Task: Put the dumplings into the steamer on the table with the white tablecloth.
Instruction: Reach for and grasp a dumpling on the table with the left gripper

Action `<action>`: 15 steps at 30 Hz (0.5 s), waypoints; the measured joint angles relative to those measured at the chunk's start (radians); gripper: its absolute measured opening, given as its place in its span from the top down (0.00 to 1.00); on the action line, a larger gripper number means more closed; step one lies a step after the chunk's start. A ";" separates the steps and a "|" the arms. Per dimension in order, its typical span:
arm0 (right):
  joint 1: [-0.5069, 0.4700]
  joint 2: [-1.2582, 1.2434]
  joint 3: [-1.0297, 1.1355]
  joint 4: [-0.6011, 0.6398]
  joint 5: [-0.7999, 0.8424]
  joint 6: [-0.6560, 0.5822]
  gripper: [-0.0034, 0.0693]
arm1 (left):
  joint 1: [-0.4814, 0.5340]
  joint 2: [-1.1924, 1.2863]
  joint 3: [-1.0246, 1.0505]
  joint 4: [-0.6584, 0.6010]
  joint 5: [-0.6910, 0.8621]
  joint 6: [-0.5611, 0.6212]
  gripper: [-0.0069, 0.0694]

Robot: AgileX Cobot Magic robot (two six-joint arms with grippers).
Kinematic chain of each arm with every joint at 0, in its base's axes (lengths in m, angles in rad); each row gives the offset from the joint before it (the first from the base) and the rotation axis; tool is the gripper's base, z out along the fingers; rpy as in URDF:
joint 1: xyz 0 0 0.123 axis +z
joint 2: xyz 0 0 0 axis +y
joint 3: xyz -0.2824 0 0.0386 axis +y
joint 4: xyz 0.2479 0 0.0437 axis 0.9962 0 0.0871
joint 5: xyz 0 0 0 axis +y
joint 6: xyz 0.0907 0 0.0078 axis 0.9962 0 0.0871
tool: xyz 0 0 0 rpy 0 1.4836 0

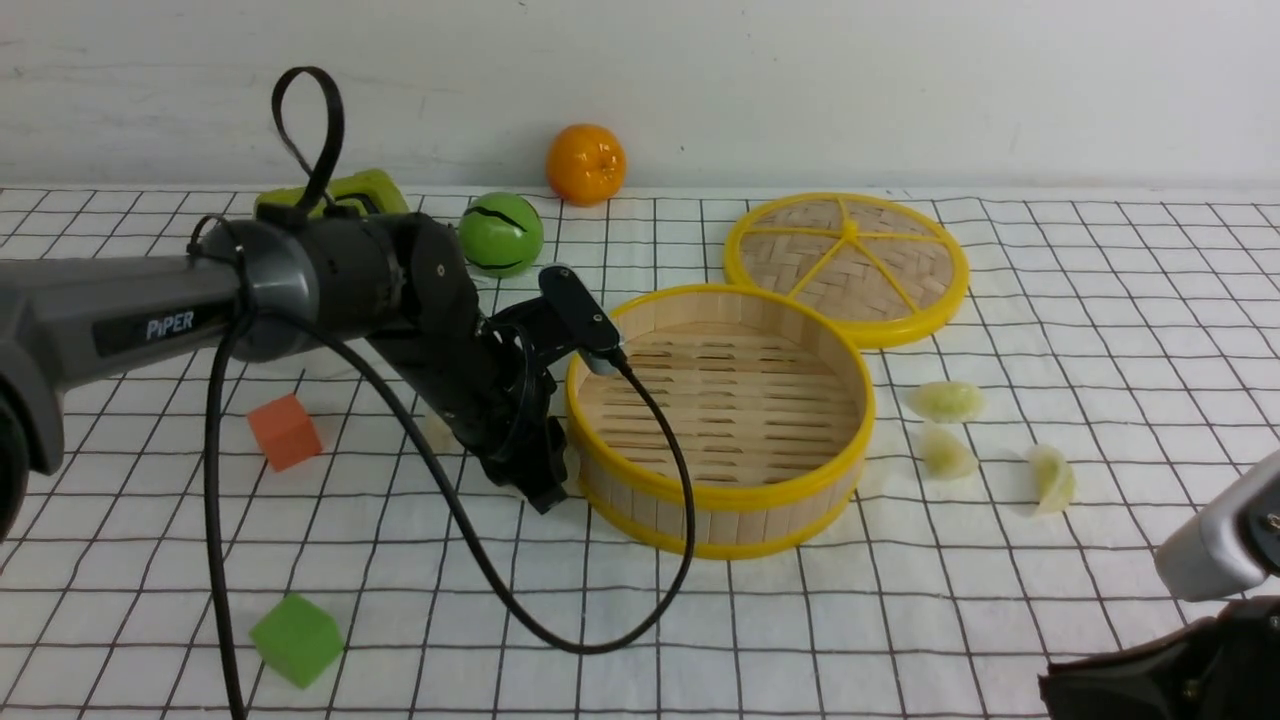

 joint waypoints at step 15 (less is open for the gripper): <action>0.000 0.000 0.000 0.000 0.000 0.000 0.91 | 0.002 -0.016 -0.014 0.005 0.125 -0.304 0.93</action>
